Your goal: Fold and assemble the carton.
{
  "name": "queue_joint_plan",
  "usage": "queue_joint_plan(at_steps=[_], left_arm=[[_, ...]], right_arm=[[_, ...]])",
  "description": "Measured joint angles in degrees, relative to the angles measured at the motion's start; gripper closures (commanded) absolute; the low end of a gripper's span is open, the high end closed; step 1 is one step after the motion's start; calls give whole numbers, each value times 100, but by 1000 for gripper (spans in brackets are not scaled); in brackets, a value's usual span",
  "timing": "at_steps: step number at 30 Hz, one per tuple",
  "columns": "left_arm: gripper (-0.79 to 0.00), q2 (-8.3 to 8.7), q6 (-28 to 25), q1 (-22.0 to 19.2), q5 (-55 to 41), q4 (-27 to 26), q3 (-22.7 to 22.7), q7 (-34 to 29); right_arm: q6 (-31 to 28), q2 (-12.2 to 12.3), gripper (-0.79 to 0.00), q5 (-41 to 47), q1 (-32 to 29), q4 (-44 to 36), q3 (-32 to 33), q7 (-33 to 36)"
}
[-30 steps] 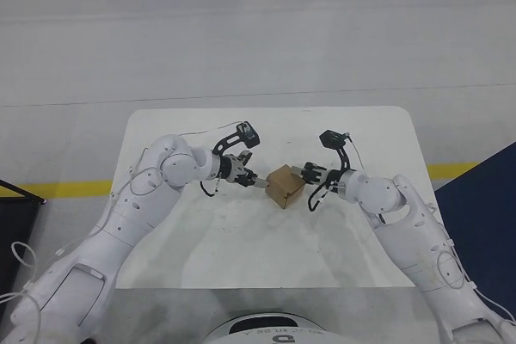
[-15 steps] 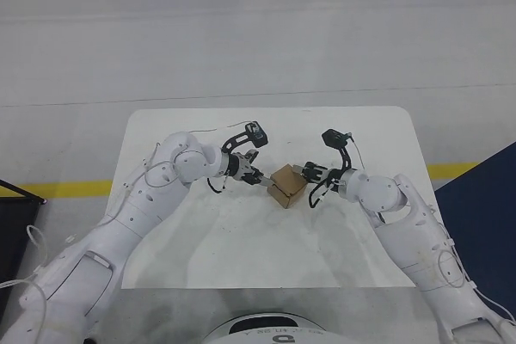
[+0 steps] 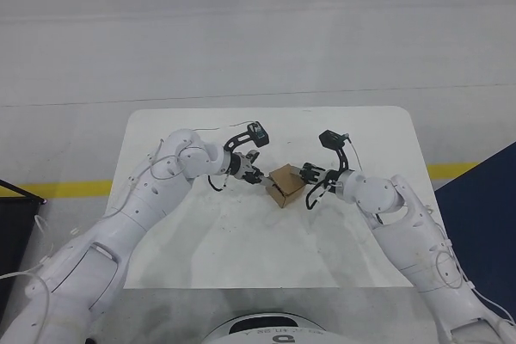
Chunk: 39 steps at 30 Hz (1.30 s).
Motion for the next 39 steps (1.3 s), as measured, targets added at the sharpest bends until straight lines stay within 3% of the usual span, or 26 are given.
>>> queue_joint_plan(at_steps=[39], left_arm=[[-785, 27, 129, 9, -28, 19, -97, -264]], right_arm=[[144, 11, -348, -428, -198, -199, -34, -140]])
